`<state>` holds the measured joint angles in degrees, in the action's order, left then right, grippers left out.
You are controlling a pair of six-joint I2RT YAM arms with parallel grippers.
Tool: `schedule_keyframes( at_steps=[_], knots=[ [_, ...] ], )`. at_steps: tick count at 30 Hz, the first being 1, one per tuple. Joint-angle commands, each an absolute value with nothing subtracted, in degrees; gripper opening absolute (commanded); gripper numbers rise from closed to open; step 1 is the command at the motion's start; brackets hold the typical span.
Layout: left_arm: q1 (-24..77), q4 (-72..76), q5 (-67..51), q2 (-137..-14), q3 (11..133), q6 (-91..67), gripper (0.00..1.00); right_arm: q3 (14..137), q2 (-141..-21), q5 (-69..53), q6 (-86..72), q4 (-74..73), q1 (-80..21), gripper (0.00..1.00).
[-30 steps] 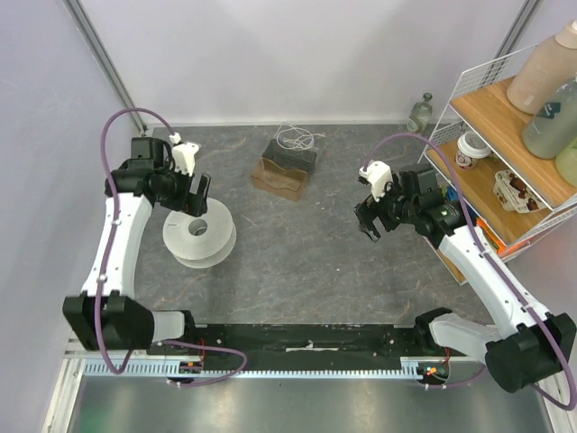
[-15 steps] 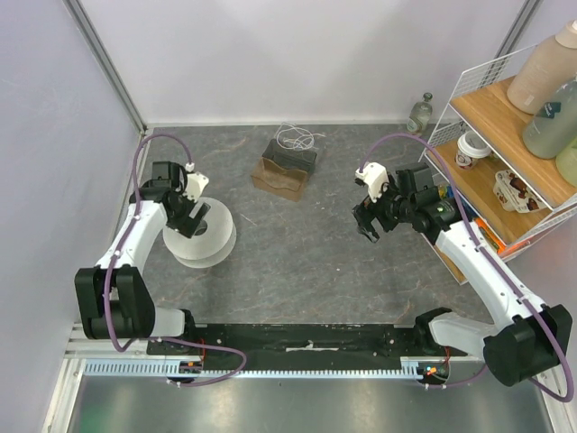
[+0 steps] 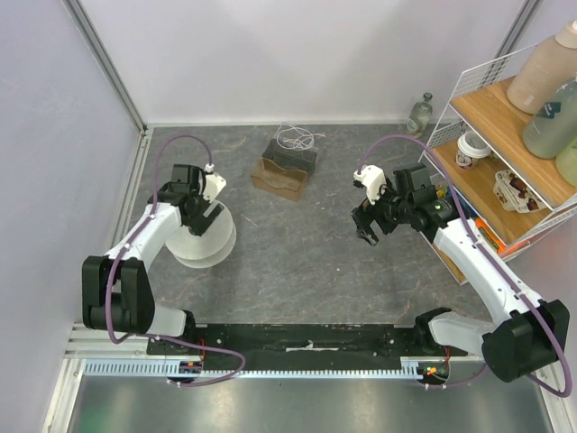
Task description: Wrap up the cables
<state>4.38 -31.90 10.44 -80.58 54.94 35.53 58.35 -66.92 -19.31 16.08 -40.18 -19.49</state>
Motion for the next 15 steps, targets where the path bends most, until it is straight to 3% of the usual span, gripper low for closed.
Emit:
schedule_keyframes(
  at_steps=[1, 15],
  knots=[
    [9.0, -29.3, 10.7, -81.4, 52.9, 36.7, 0.99, 61.5, -67.7, -21.3, 15.6, -41.5, -19.3, 0.98],
    [32.3, -37.9, -1.5, -85.9, 57.5, 18.1, 0.99, 62.8, -68.0, -21.7, 13.3, -41.8, -19.1, 0.98]
  ],
)
